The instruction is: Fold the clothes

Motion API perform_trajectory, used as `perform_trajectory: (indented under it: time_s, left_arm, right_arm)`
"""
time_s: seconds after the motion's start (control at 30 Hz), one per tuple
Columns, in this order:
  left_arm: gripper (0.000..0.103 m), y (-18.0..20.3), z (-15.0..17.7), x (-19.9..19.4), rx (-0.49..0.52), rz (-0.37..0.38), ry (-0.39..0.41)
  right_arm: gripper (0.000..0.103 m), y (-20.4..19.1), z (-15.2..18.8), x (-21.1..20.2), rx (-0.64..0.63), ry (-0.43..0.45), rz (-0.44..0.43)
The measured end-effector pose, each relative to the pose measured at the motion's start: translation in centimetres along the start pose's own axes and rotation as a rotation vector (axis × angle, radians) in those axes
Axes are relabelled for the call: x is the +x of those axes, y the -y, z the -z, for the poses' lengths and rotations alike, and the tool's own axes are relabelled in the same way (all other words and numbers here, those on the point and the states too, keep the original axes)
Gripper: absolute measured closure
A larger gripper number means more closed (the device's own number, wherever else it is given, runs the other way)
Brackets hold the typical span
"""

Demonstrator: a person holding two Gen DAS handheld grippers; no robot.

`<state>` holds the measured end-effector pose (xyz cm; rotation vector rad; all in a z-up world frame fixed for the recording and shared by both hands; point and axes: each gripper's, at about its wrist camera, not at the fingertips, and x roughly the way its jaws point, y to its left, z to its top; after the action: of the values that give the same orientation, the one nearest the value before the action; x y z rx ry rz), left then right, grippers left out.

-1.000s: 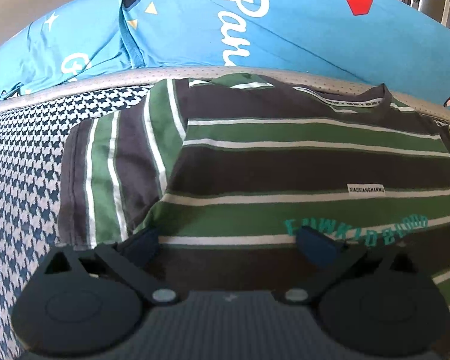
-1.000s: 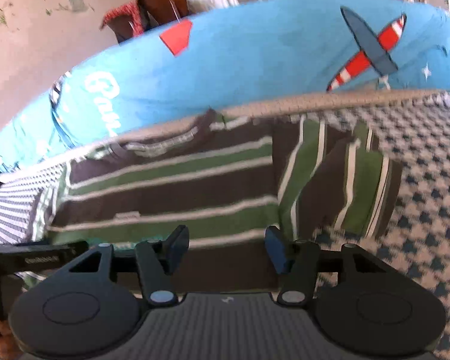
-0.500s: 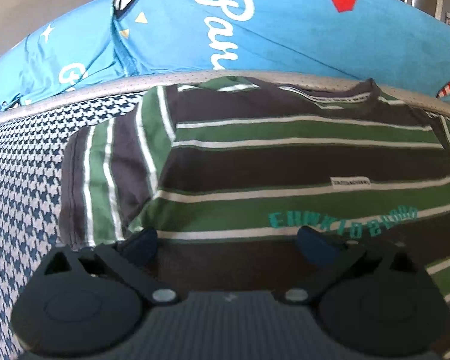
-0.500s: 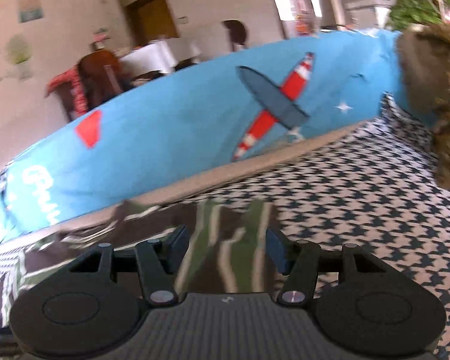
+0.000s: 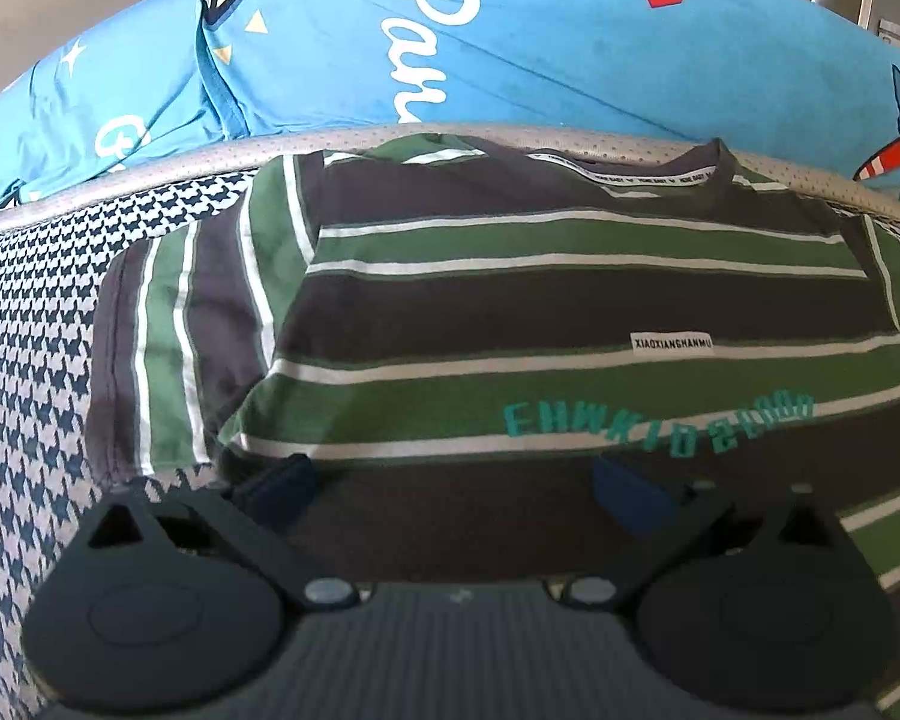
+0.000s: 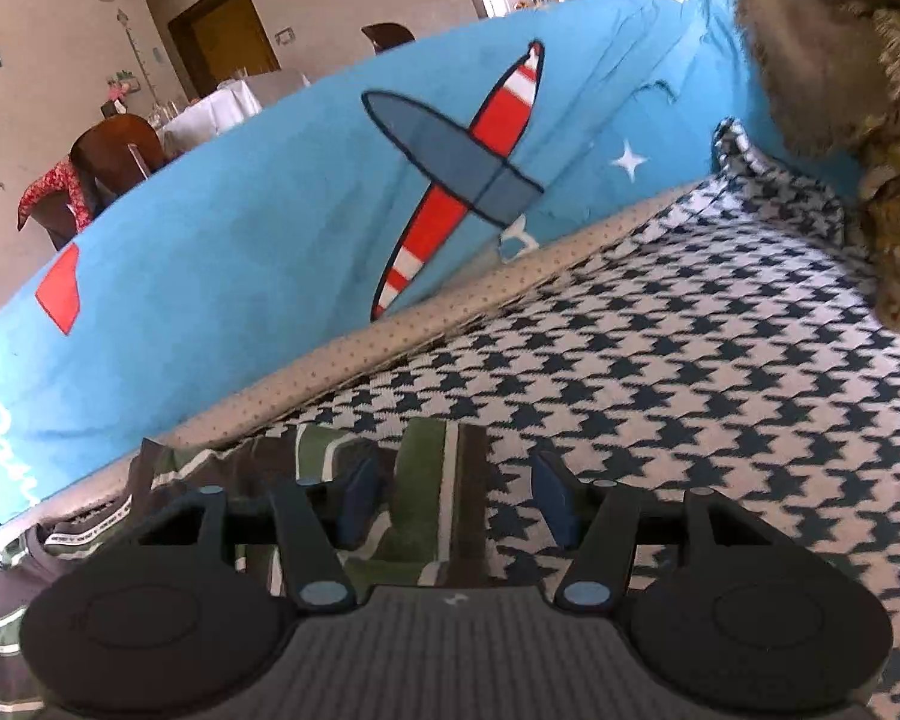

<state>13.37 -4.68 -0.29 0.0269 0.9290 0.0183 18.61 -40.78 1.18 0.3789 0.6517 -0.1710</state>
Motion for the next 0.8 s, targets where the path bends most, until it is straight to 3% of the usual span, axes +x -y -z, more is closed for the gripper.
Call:
perform_trajectory:
  time_s: [0.07, 0.13, 0.23, 0.57, 0.67, 0.8]
  left_arm:
    - [0.0, 0.1, 0.0, 0.1, 0.003, 0.0, 0.002]
    - [0.0, 0.1, 0.0, 0.1, 0.003, 0.001, 0.002]
    - [0.0, 0.1, 0.0, 0.1, -0.001, 0.002, -0.001]
    - [0.0, 0.3, 0.1, 0.2, 0.003, -0.006, 0.004]
    - [0.0, 0.3, 0.1, 0.2, 0.005, -0.007, 0.006]
    - [0.0, 0.4, 0.1, 0.2, 0.007, -0.01, 0.009]
  right_arm:
    - [0.059, -0.4, 0.1, 0.4, -0.029, 0.006, 0.009]
    - [0.084, -0.8, 0.2, 0.8, -0.053, 0.007, 0.015]
    - [0.093, -0.8, 0.2, 0.8, -0.05, 0.009, 0.017]
    - [0.099, -0.1, -2.8, -3.4, -0.004, 0.215, 0.049]
    - [0.099, 0.9, -3.4, -3.2, 0.056, 0.187, 0.031]
    - [0.098, 1.9, -3.2, -2.0, 0.085, 0.078, 0.027]
